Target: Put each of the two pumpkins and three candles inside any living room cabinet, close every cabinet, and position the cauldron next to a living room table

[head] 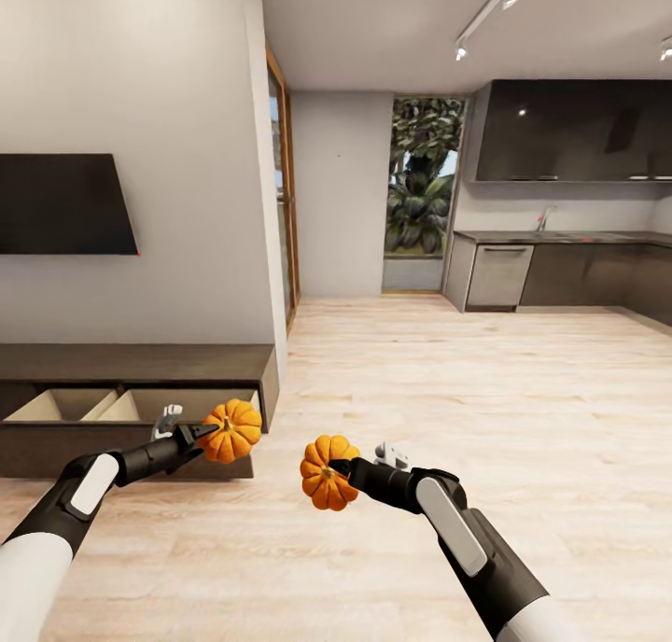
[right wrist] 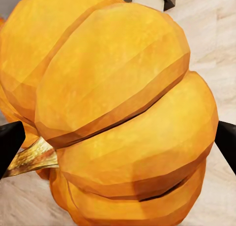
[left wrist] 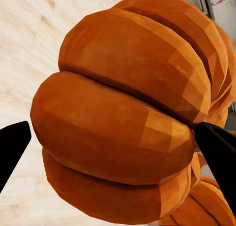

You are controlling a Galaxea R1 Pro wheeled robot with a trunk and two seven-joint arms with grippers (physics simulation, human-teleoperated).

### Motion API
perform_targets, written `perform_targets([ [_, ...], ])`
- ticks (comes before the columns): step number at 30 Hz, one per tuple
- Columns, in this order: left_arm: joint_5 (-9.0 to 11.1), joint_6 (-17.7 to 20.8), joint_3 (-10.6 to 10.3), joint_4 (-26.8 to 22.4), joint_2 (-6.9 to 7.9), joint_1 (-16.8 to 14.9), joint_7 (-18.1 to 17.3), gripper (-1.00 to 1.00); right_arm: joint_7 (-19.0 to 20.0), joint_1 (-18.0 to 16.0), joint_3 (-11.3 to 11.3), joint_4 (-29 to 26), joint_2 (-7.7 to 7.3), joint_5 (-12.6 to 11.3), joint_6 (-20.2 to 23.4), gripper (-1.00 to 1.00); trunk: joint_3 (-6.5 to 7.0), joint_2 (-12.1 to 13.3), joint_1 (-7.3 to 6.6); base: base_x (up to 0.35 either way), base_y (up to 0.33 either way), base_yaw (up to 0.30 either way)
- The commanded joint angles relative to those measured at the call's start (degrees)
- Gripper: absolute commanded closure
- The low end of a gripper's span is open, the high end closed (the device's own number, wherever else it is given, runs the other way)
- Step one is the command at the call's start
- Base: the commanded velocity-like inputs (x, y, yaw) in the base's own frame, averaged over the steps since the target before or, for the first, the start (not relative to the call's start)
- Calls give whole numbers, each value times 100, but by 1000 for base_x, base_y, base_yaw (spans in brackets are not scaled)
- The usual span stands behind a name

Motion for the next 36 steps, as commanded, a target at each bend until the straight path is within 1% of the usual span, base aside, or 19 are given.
perform_targets([
  [1,-1,33,15,1,-2,-4,-13,100,-60,1,8,-78,-6,-55,3,100,11,38,-23,0,0,7],
  [2,-3,32,13,2,-2,-4,-13,100,-58,4,9,-190,-14,-55,-6,100,29,78,-45,0,0,4],
  [7,0,40,12,0,-2,-4,-13,100,-44,8,1,-294,-45,-62,-3,100,118,279,-155,0,0,1],
  [30,-5,57,11,2,-1,-4,-13,100,-22,16,-1,-349,-27,-64,-42,100,531,1201,-660,0,0,0],
  [36,8,57,18,-43,-1,2,-19,100,-36,16,3,-350,-25,-64,-47,100,526,1201,-660,0,0,28],
])
